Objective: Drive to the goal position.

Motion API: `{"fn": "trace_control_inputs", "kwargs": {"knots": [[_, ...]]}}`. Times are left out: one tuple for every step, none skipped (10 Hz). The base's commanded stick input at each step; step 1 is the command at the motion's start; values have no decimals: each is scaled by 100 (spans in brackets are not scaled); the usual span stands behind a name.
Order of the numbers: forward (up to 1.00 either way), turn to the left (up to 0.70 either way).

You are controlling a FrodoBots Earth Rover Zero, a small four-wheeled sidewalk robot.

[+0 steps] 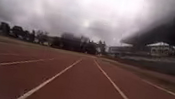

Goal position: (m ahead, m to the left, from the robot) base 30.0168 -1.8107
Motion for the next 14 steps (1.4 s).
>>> {"fn": "trace_control_inputs", "kwargs": {"knots": [[67, 0], [67, 0], [67, 0], [67, 0], [67, 0], [67, 0], [67, 0], [67, 0], [67, 0], [67, 0], [67, 0], [67, 0], [67, 0], [67, 0]]}}
